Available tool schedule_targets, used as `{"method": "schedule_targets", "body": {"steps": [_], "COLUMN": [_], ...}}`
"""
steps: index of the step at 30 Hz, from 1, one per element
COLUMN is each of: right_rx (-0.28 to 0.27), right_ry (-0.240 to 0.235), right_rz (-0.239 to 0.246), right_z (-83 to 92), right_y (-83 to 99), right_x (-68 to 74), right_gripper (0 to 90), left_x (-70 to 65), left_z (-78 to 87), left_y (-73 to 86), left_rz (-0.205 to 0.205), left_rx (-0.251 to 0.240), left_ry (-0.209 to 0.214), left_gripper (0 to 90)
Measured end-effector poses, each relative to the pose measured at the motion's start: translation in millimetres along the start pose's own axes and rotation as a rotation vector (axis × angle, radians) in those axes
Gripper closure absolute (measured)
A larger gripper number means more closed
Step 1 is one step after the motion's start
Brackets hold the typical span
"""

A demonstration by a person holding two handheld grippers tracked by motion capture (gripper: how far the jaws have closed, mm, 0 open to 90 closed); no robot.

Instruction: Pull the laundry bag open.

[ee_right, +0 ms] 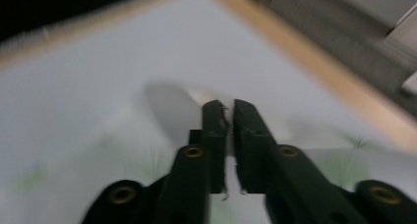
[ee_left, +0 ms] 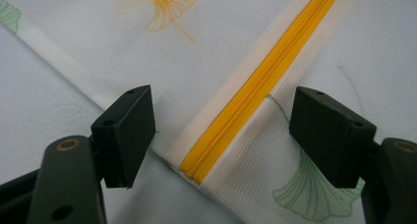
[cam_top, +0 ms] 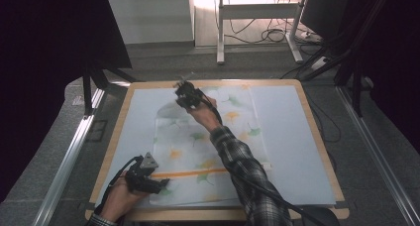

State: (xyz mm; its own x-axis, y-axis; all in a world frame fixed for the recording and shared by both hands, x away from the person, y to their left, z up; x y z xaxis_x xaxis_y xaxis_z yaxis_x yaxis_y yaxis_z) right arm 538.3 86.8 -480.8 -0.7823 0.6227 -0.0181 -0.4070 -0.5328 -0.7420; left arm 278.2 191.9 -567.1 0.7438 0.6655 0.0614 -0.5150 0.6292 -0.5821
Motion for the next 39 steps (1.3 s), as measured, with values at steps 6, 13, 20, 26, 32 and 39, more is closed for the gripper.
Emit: {"method": "schedule_targets", "body": {"steps": [6, 13, 20, 26, 32, 39], "right_rx": [-0.031, 0.011, 0.068, 0.107, 0.110, 0.119], "right_ry": [0.006, -0.022, -0.048, 0.003, 0.084, 0.186], "right_rz": [-0.047, -0.013, -0.007, -0.036, -0.063, -0.216], "right_z": [-14.0, -9.5, 17.4, 53.9, 111.3, 163.7], "right_y": [-45.1, -22.8, 34.8, 87.7, 147.2, 208.3], "right_x": [7.5, 8.1, -6.6, -38.2, -70.3, -120.3], "right_gripper": [56.7, 52.2, 49.3, 46.7, 46.9, 48.6], "left_x": [0.0, -0.1, 2.6, 10.2, 30.7, 47.3], "left_z": [0.2, 0.2, -0.8, 8.2, 5.0, -6.5], "left_y": [0.6, 0.7, 0.2, -2.5, 2.4, -2.3], "left_rz": [-0.008, 0.000, 0.014, 0.043, 0.112, 0.139], "left_rx": [-0.005, -0.004, -0.008, -0.078, -0.068, -0.035], "left_ry": [-0.002, 0.001, -0.016, -0.077, -0.115, -0.150], "left_gripper": [24.6, 23.8, 15.9, 17.3, 21.7, 27.9]}}
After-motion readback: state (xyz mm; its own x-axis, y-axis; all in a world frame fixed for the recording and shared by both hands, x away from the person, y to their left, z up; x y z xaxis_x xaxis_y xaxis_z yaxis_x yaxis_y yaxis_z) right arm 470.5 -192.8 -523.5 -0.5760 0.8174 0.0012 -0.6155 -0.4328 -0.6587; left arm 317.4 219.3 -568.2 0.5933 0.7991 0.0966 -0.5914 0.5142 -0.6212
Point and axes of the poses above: each handheld gripper's, and its own axes: z roughly backward along the jaws, y roughly out of its underside, x roughly to its left, the point moved 4 cm from there along -z, roughly forward along the jaws, and after that the axes turned 5 degrees about -z, right-handed, at the moved point
